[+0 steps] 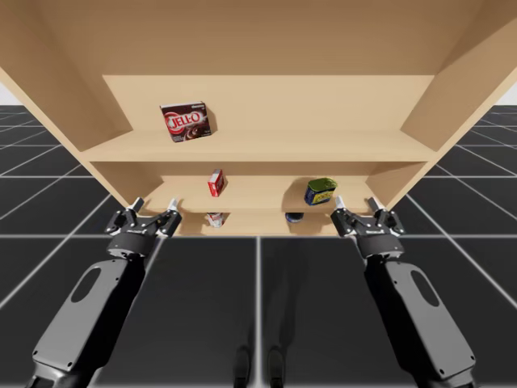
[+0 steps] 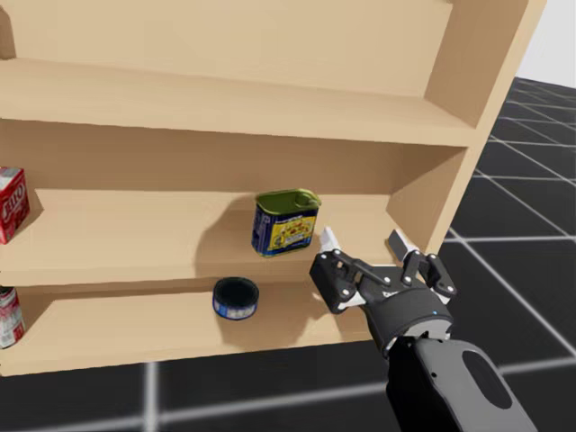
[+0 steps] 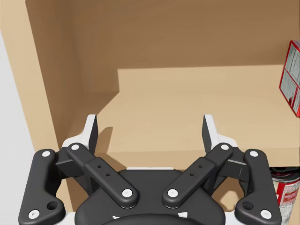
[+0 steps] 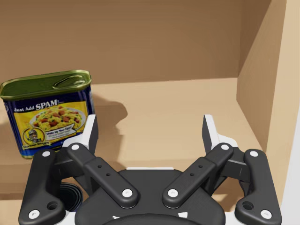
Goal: Find the potted meat can on the shelf and bring it to me.
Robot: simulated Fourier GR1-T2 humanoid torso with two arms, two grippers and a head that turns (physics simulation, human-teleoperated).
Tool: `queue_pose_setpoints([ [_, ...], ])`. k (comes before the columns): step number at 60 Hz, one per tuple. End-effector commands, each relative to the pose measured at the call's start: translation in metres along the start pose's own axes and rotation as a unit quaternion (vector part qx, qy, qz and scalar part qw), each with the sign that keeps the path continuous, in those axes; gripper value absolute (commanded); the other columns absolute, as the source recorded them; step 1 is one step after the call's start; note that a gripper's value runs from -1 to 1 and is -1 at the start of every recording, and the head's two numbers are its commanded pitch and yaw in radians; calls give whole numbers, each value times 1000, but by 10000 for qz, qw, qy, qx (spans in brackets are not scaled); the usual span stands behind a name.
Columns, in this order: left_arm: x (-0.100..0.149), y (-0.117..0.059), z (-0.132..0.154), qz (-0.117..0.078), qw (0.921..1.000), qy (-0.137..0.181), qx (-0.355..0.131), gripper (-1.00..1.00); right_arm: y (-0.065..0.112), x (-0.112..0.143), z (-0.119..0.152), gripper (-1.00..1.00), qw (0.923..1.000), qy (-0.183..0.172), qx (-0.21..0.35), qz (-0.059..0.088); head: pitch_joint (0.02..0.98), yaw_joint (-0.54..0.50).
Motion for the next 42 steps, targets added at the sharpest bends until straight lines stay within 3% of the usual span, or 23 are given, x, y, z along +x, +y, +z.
queue_pose_setpoints([
  [1, -2, -1, 0, -4, 10000, 17, 16, -1000, 9, 16, 7, -1000, 9999, 10, 109, 5, 560, -298],
  [16, -2, 0, -1, 11, 10000, 41, 28, -1000, 35, 39, 12, -1000, 9974, 370, 609, 108, 548, -302],
  [20, -2, 0, 0, 8, 10000, 32, 29, -1000, 43, 43, 9, -1000, 9957, 498, 758, 192, 545, -304],
  [27, -2, 1, -1, 6, 10000, 49, 23, -1000, 52, 41, 4, -1000, 9940, 653, 788, 394, 542, -302],
  [42, 0, 2, 0, 41, 10000, 61, 54, -1000, 60, 31, -16, -1000, 9929, 827, 731, 442, 541, -298],
])
